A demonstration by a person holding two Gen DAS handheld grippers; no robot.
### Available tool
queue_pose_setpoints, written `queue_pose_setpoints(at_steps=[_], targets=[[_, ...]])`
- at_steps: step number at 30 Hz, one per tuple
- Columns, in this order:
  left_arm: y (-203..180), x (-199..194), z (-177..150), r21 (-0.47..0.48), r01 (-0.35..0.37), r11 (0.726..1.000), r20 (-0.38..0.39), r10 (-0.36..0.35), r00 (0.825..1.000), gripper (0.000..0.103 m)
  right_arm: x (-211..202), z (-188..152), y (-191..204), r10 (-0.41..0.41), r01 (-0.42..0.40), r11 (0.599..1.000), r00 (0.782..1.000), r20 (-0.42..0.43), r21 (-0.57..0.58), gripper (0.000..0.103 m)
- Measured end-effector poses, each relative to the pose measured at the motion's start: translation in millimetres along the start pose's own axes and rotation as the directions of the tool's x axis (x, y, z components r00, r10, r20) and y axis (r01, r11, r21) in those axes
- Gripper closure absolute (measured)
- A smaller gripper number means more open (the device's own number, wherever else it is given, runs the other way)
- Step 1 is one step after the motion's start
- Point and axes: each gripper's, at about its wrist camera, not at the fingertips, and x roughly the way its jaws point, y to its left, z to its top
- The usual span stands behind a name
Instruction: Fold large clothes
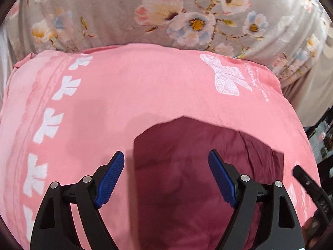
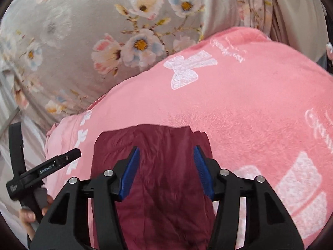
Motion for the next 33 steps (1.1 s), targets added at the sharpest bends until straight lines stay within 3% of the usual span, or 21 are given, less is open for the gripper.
queue_pose_setpoints(at_steps=[3, 5, 8, 20, 33], targets=[[-3, 28, 6, -0.009, -0.011, 1.0, -0.039, 0.01, 0.999, 0.024, 35, 4, -8, -0.06, 0.063, 0.996, 0.997, -0.053, 0.061, 0.057], [-7, 49, 7, -0.01, -0.018, 1.0, -0.072, 0.017, 0.997, 0.026, 53, -3, -9, -0.05, 0.056, 0.997, 0.994, -0.097, 0.061, 0.084], [-12, 76, -1, -0.016, -0.023, 1.0, -0.104, 0.021, 0.994, 0.027, 69, -14, -12, -0.07, 0.075, 0.996, 0.993, -0.096, 0.045, 0.093], [-27, 117, -28, 0.065, -0.106, 0.992, -0.029, 0.108, 0.994, 0.017, 103, -39, -22, -0.16, 0.158, 0.986, 0.986, -0.043, -0.047, 0.096], [-33, 127, -38, 0.085, -0.164, 0.983, 0.022, 0.162, 0.986, 0.015, 111, -41, -25, -0.159, 0.157, 0.986, 0.987, -0.031, -0.052, 0.096]])
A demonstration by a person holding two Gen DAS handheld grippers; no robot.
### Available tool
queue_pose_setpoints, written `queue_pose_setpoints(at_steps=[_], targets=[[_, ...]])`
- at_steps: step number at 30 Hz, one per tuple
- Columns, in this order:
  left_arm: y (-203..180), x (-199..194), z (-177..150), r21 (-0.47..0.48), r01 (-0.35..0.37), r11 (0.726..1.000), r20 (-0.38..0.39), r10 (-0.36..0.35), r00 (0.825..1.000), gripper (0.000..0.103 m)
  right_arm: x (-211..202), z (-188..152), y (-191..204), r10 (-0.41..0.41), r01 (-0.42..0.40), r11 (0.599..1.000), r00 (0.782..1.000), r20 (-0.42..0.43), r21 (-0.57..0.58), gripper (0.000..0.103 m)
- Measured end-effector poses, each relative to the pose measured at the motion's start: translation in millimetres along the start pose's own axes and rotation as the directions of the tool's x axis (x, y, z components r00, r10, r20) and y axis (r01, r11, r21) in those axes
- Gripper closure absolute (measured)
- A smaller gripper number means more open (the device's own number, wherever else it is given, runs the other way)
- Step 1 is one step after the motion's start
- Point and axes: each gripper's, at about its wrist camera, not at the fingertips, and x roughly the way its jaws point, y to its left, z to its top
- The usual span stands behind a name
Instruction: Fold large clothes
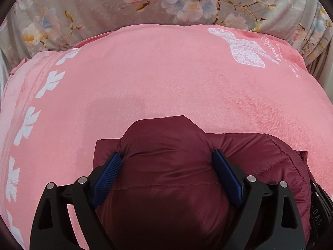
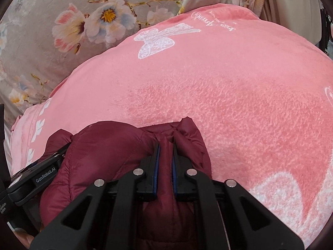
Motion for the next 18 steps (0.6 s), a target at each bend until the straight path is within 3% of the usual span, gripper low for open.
queue_pose_setpoints(at_steps=[13, 18], targets=[[-2, 2, -2, 0.0, -0.025, 1.0, 0.019, 0.025, 1.0, 0.014, 2, 1, 1, -0.009, 0.009, 1.0, 1.0, 0.0, -0.005, 0.096], [10, -15, -6, -0.003, 0.023, 1.0, -0.01, -0.023, 1.0, 0.014, -19, 4, 4, -0.032, 0.031, 0.998, 0.999, -0.019, -0.056, 0.093]])
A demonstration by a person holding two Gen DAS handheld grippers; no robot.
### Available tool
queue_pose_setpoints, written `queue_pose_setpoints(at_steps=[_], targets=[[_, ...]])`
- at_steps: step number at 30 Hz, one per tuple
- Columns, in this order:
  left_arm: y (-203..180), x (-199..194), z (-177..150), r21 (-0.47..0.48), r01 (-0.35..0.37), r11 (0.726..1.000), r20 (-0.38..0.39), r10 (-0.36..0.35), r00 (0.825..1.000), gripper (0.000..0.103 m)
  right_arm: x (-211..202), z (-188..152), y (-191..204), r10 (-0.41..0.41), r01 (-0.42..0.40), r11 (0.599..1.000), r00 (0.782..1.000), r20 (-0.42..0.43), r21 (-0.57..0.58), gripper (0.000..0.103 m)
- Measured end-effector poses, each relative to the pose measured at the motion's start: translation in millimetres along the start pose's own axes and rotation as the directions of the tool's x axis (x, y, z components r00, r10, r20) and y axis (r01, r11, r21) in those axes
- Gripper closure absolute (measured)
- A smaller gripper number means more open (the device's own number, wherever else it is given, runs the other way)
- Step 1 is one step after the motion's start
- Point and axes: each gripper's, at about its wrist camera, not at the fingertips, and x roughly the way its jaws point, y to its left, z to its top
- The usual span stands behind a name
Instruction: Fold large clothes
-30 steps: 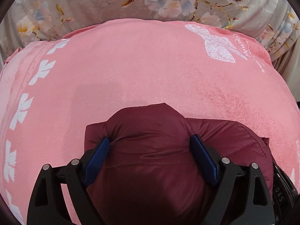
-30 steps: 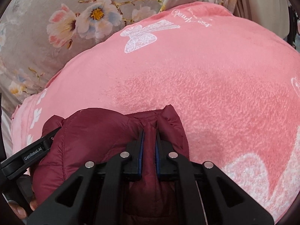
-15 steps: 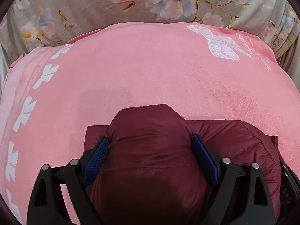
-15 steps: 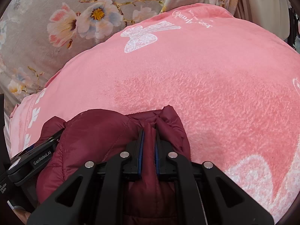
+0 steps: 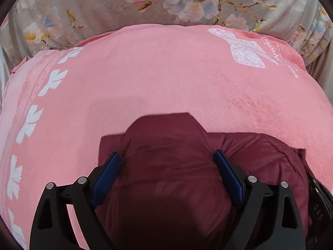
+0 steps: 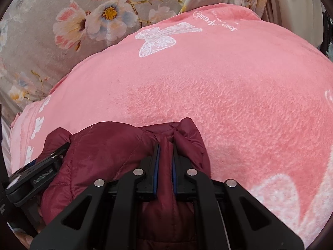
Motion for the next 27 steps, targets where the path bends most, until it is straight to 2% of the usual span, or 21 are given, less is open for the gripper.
queue_pose_setpoints(at_steps=[3, 6, 8, 11, 15, 18, 20, 22, 27], targets=[[11, -37, -15, 0.002, 0.044, 0.999, 0.014, -0.044, 0.999, 0.015, -52, -12, 3, 0.013, -0.012, 0.999, 0.999, 0.043, -0.034, 0.089], [12, -70, -38, 0.051, 0.03, 0.998, 0.038, -0.032, 0.999, 0.015, -79, -29, 6, 0.006, -0.002, 0.996, 0.999, 0.044, -0.087, 0.089], [12, -78, -56, 0.066, 0.024, 0.998, 0.014, -0.025, 1.0, 0.015, -82, -43, 6, 0.0, 0.002, 0.994, 1.0, 0.018, -0.113, 0.089], [11, -69, -72, 0.055, 0.047, 0.997, -0.061, -0.044, 0.997, 0.015, -68, -63, 1, -0.022, 0.019, 0.993, 0.999, -0.025, -0.12, 0.089], [13, -65, -88, 0.028, 0.046, 0.999, -0.063, -0.044, 0.997, 0.012, -66, -73, -2, -0.033, 0.03, 0.992, 0.999, -0.021, -0.125, 0.088], [18, -68, -93, 0.006, 0.053, 0.999, -0.08, -0.052, 0.995, 0.012, -78, -73, -9, -0.026, 0.025, 0.996, 1.0, -0.012, -0.08, 0.076], [23, -68, -95, -0.022, 0.063, 0.998, -0.092, -0.065, 0.994, 0.01, -86, -73, -19, -0.03, 0.03, 0.999, 1.0, 0.002, -0.028, 0.053], [29, -67, -97, -0.062, 0.073, 0.995, -0.109, -0.08, 0.991, 0.006, -86, -74, -26, -0.014, 0.014, 1.0, 1.0, -0.002, 0.0, 0.049], [41, -60, -98, -0.14, 0.13, 0.982, -0.147, -0.15, 0.978, 0.005, -73, -76, -42, 0.067, -0.062, 0.994, 0.996, -0.052, 0.086, 0.043]])
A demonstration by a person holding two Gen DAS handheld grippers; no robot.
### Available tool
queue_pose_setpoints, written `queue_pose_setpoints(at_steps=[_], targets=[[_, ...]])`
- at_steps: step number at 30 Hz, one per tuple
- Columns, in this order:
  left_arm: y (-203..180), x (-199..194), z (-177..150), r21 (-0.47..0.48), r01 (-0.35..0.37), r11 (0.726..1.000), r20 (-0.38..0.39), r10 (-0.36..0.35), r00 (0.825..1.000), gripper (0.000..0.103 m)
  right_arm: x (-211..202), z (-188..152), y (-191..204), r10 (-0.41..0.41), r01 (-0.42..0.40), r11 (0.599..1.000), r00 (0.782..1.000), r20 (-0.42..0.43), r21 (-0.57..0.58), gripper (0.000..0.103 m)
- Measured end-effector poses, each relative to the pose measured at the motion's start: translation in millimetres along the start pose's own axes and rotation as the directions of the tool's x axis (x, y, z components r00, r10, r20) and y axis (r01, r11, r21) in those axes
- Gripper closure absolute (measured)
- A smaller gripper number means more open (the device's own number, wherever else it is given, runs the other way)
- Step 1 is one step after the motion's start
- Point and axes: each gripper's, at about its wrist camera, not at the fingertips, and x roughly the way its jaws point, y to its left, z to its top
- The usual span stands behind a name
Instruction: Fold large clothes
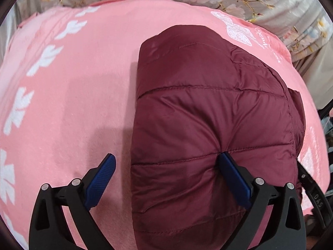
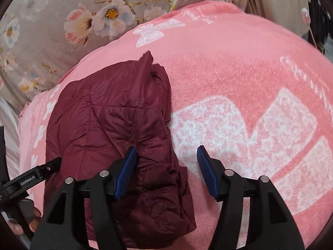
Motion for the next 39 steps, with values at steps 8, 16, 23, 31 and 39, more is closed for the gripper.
queue_pose_setpoints(at_steps=[8, 16, 23, 31, 39], targets=[[5, 7, 0, -0.021, 0.051, 0.998, -0.016, -0.052, 0.999, 0.005, 13, 0, -16, 0.092, -0.091, 0.994, 0.995, -0.022, 0.067, 0.038], [6, 18, 7, -0.008, 0.11, 0.994, -0.015, -0.11, 0.994, 0.005, 22, 6, -14, 0.131, -0.13, 0.99, 0.991, -0.008, 0.05, 0.036], [4, 24, 12, 0.002, 0.161, 0.987, -0.015, -0.161, 0.987, 0.005, 33, 12, -13, 0.181, -0.179, 0.983, 0.983, -0.03, 0.05, 0.047], [-2, -1, 14, 0.061, 0.182, 0.981, 0.028, -0.184, 0.983, 0.046, 22, 23, 3, 0.214, -0.213, 0.977, 0.975, -0.058, 0.022, 0.09], [1, -64, 30, 0.184, 0.238, 0.954, 0.167, -0.269, 0.949, 0.073, -36, 42, 45, 0.22, -0.212, 0.973, 0.971, 0.092, -0.093, 0.093]])
